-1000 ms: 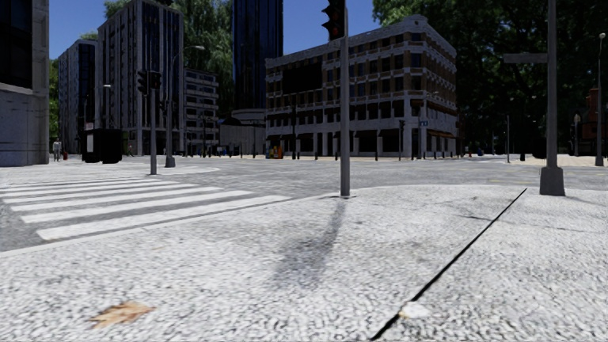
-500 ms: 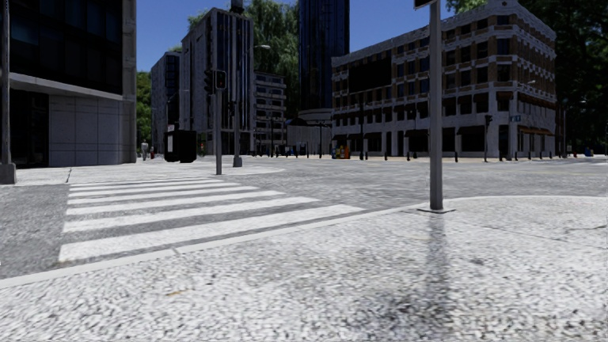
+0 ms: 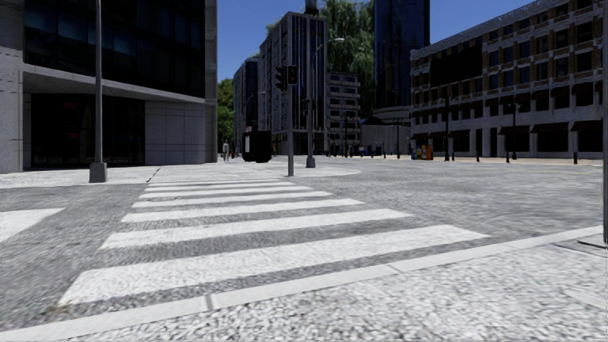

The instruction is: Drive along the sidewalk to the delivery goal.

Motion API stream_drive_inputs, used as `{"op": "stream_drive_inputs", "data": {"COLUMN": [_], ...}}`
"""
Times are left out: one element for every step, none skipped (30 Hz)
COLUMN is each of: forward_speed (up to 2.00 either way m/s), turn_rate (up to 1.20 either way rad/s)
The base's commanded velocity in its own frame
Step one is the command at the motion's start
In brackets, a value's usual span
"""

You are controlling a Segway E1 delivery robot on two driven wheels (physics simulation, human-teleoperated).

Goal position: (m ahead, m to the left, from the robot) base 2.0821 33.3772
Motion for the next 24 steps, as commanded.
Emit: {"op": "stream_drive_inputs", "data": {"forward_speed": [2.0,2.0,2.0,2.0,2.0,2.0,2.0,2.0,2.0,2.0,2.0,2.0,2.0,2.0,2.0,1.94,1.85,1.85,1.72,1.63,1.58,1.52,1.52,1.44], "turn_rate": [0.58,0.58,0.58,0.58,0.58,0.58,0.58,0.58,0.58,0.58,0.58,0.58,0.58,0.58,0.58,0.58,0.57,0.57,0.55,0.5,0.4,0.24,0.24,0.05]}}
